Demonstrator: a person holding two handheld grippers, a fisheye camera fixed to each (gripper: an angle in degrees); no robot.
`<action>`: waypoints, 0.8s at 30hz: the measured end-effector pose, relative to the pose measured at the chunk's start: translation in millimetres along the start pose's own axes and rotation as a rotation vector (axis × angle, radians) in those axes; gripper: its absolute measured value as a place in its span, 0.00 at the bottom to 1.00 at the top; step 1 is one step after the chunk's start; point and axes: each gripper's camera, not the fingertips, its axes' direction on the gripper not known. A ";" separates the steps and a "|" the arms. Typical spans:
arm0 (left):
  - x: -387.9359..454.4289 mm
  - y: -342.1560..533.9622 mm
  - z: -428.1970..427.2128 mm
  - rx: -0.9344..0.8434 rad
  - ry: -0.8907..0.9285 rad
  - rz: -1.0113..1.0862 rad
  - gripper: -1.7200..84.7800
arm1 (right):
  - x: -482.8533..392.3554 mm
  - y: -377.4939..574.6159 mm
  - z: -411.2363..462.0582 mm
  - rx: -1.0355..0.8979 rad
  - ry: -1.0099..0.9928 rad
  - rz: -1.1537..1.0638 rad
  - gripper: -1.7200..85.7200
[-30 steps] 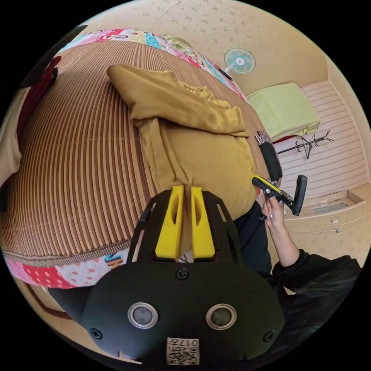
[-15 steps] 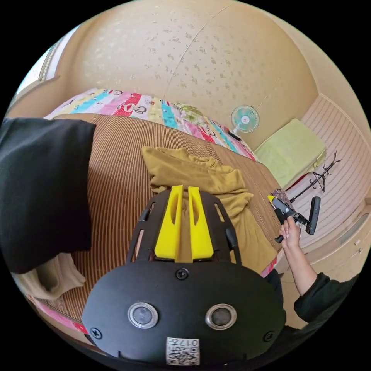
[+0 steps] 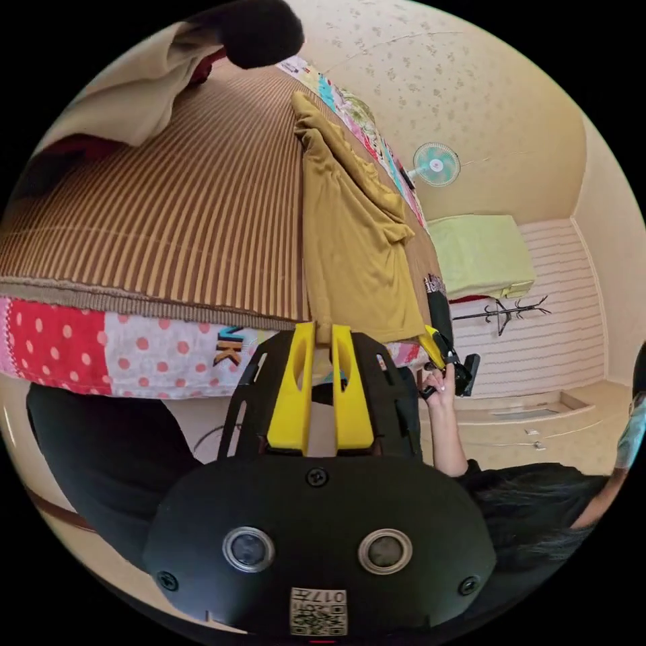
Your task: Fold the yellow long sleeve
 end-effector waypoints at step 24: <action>-77.5 19.2 -117.3 0.196 0.137 -0.012 0.06 | -12.2 34.4 -116.0 -0.133 -0.477 0.001 0.06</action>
